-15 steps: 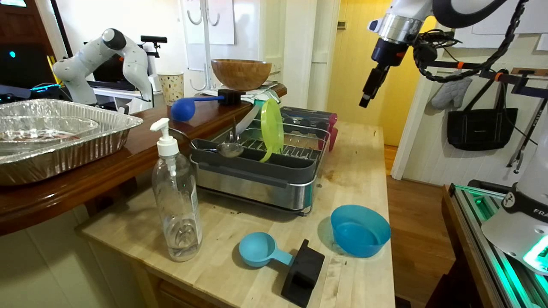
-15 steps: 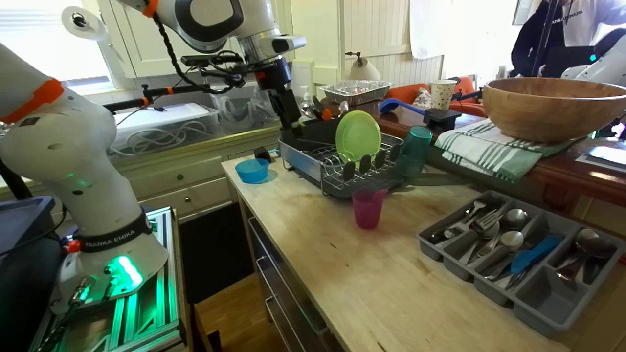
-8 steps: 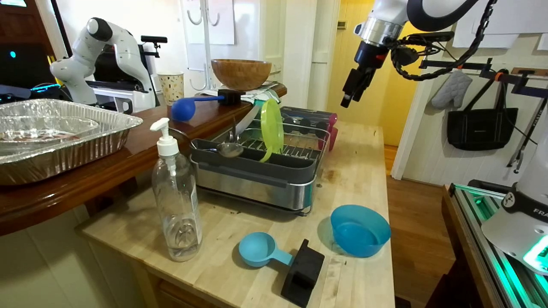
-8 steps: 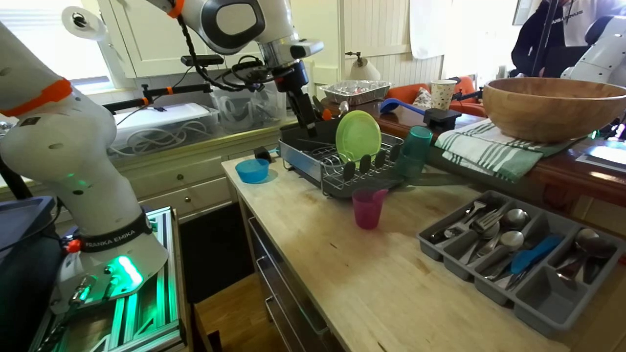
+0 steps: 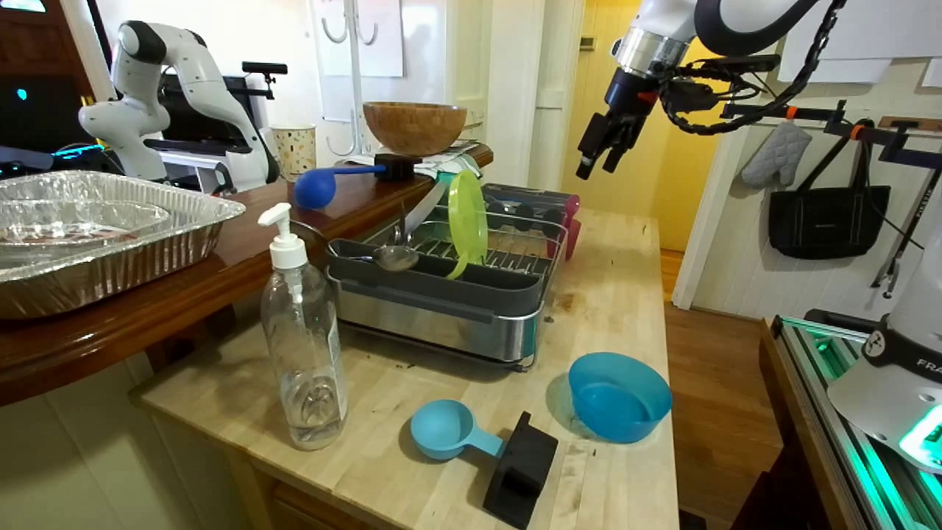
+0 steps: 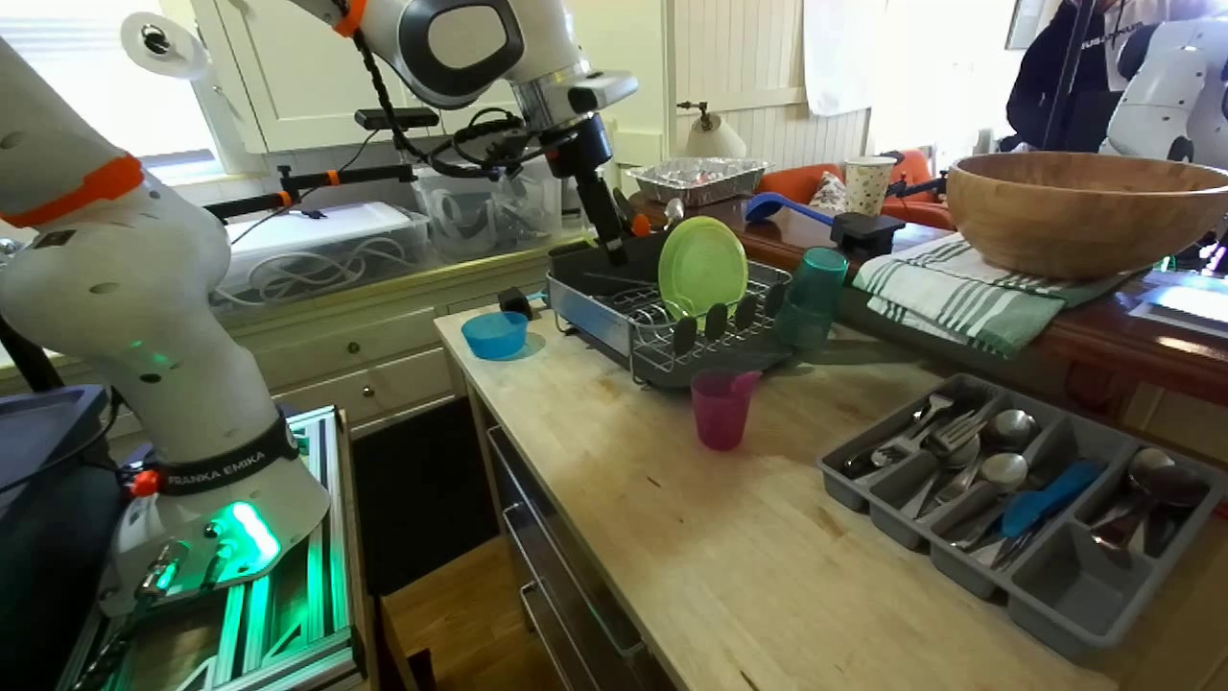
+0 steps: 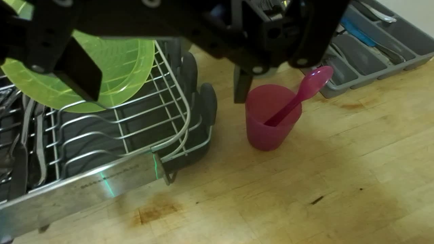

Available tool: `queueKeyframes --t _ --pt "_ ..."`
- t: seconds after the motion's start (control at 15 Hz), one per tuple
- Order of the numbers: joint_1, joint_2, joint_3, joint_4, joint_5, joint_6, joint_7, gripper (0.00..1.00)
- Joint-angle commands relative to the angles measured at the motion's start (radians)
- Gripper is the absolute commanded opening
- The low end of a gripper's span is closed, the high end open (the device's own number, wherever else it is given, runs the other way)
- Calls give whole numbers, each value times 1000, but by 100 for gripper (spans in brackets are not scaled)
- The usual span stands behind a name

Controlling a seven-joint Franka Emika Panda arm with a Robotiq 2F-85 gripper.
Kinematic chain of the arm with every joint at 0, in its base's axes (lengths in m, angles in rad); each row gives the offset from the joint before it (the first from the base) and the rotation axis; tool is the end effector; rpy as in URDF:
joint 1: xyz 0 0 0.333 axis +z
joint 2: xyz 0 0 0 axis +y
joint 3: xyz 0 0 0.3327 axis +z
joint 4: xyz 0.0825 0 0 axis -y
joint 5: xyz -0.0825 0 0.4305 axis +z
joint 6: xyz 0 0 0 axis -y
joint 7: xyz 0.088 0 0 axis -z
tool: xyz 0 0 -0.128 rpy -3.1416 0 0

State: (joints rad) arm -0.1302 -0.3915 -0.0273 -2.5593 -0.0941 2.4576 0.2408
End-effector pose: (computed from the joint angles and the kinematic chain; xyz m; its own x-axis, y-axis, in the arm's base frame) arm 0.4667 -0.0750 0.4007 0.9038 -0.3134 0.2914 -0.3270 -0.9450 -0.0022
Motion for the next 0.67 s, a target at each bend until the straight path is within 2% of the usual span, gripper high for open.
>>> queueKeyframes --t 0.0,0.4,0.6 --pt "-11 123 46 67 25 109 149 100" --pt "9 278 75 165 82 328 308 100" --pt "11 343 71 225 82 376 369 100"
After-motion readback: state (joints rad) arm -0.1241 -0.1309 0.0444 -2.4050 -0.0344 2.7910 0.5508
